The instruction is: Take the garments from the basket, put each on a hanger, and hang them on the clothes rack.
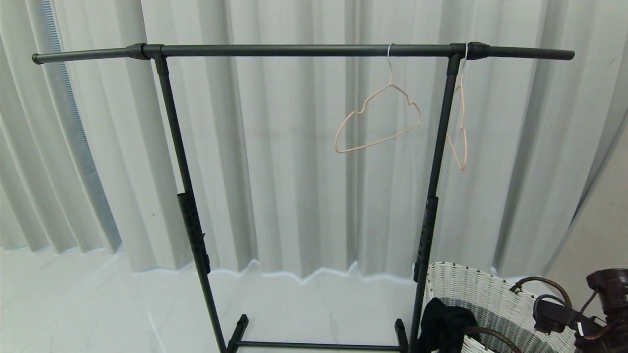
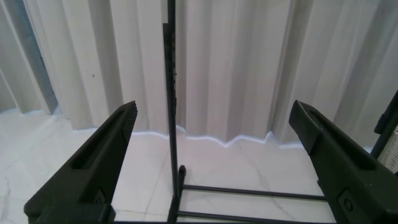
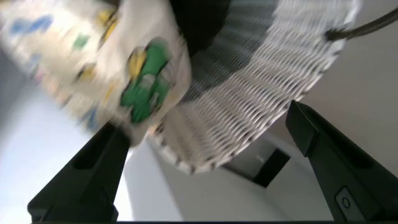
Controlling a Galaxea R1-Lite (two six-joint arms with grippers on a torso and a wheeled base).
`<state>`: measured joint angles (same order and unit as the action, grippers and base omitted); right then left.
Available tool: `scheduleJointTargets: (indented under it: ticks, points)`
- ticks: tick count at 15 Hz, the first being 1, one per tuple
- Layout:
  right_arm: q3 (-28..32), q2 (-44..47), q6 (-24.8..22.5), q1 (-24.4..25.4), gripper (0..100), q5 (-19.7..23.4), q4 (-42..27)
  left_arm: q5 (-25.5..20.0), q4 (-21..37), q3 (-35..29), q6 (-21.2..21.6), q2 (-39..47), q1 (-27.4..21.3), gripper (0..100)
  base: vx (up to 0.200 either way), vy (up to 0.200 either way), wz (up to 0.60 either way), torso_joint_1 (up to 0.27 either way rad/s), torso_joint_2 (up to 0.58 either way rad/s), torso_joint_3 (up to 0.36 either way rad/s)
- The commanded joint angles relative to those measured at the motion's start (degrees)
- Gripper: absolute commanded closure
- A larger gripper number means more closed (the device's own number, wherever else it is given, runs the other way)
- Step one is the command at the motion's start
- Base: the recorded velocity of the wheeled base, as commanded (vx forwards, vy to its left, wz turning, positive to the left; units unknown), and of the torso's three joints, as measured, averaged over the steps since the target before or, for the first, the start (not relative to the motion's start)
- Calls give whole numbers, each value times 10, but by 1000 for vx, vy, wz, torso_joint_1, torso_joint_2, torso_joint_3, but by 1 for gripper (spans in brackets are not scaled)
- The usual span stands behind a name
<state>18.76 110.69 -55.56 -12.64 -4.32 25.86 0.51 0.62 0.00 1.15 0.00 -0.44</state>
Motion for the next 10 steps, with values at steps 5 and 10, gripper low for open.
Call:
scheduleJointTargets:
  ticks: [5,10]
  points:
    - [-26,73,3,14,0,7,77,0,0,0,0,0,0,0,0,0,0,0,0,0]
    - [-81,49,6,14,100,12,167,0,0,0,0,0,0,0,0,0,0,0,0,0]
